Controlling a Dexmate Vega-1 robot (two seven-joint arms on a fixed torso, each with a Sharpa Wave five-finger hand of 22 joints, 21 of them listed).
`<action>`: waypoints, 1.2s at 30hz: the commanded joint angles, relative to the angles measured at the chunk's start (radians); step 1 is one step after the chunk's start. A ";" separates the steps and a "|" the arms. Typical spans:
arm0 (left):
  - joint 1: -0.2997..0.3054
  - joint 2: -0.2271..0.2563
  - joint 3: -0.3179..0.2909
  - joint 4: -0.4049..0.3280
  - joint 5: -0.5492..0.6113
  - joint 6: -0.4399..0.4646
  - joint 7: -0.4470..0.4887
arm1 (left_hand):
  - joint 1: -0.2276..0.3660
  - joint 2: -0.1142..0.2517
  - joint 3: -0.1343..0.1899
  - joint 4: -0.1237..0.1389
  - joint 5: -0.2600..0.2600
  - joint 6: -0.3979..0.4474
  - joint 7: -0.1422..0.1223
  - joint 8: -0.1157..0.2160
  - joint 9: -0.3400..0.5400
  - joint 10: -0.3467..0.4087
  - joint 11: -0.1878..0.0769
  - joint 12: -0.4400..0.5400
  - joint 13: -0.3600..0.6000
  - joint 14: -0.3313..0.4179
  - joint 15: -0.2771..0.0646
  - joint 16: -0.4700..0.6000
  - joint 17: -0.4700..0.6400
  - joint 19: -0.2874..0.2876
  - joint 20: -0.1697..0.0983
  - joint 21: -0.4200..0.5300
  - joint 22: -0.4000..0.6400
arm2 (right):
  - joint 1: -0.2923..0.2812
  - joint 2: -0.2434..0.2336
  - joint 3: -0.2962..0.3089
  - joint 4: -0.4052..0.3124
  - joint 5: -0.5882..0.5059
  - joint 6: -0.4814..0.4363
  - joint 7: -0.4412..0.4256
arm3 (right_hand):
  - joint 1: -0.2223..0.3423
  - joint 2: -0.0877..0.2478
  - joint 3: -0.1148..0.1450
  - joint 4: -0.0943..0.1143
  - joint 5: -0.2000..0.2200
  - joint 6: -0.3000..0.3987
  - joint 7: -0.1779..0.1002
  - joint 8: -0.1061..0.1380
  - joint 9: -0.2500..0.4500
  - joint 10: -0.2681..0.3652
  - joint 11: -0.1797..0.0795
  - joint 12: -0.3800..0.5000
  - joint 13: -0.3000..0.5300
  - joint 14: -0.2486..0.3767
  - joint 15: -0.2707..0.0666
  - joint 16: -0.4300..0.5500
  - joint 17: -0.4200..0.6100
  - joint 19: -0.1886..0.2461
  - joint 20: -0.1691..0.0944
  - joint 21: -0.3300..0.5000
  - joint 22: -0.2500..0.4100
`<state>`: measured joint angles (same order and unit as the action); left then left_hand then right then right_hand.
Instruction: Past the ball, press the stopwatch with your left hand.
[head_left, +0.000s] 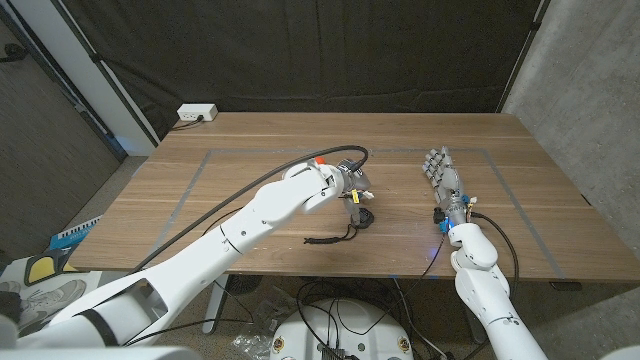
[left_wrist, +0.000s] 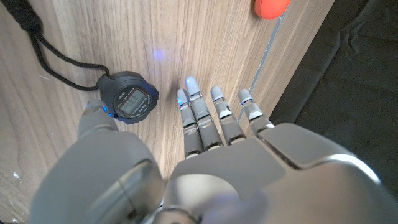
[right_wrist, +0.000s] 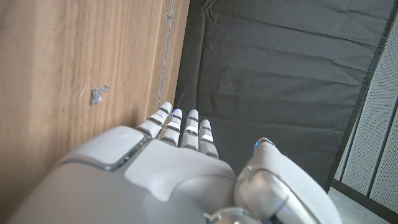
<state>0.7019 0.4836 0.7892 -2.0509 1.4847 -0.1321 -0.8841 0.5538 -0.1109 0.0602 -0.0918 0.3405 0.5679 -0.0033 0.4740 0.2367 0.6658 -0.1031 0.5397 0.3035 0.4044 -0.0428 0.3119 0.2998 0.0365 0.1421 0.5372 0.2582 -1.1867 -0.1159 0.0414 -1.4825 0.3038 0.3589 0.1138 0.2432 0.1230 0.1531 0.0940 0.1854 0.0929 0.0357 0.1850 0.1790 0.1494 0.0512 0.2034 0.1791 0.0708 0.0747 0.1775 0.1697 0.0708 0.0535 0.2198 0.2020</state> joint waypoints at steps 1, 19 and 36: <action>0.000 -0.021 0.026 0.000 0.046 -0.006 -0.030 | 0.001 0.002 -0.010 0.000 0.005 0.039 0.008 0.012 -0.004 0.026 -0.009 0.017 0.006 0.022 -0.071 0.010 0.007 0.011 0.001 0.013 0.006 | -0.011 0.005 0.016 0.011 0.017 0.021 0.013 | -0.006 0.001 0.000 0.005 0.002 0.006 -0.008 0.005 0.003 0.010 -0.002 0.003 0.001 0.005 0.006 0.004 0.002 0.008 0.006 0.008 0.002; 0.014 -0.028 0.069 0.001 0.175 0.011 -0.009 | 0.035 0.003 -0.019 -0.010 0.009 0.065 0.001 0.034 0.007 0.038 -0.011 0.034 0.016 0.045 -0.080 0.003 0.013 0.026 0.009 0.031 0.010 | -0.006 0.017 0.027 0.058 0.042 0.058 0.037 | -0.010 0.002 0.000 0.007 0.003 0.008 -0.011 0.006 0.003 0.012 -0.001 0.003 0.002 0.011 0.006 0.005 0.002 0.010 0.009 0.008 0.002; 0.021 -0.051 0.101 0.002 0.223 0.011 -0.047 | 0.034 0.003 -0.037 -0.004 0.009 0.095 0.008 0.056 0.015 0.071 -0.013 0.052 0.018 0.081 -0.086 0.002 0.020 0.042 0.009 0.049 0.014 | -0.007 0.026 0.038 0.105 0.067 0.112 0.057 | -0.015 0.002 0.000 0.008 0.003 0.011 -0.017 0.006 0.003 0.019 -0.008 0.005 0.002 0.035 0.003 0.010 0.002 0.027 0.033 0.014 0.002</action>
<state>0.7153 0.4475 0.8615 -2.0454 1.6652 -0.1230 -0.9016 0.5894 -0.1151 0.0304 -0.0953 0.3444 0.6419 0.0039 0.5173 0.2483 0.7189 -0.1143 0.5843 0.3203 0.4715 -0.0464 0.3119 0.3158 0.0704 0.1513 0.5781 0.2673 -1.1943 -0.0969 0.0732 -1.4080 0.3499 0.4308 0.1554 0.2341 0.1215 0.1532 0.0940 0.1853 0.1036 0.0249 0.1850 0.1789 0.1601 0.0405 0.2034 0.1791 0.0937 0.0773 0.1814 0.1697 0.0978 0.0806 0.2273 0.2020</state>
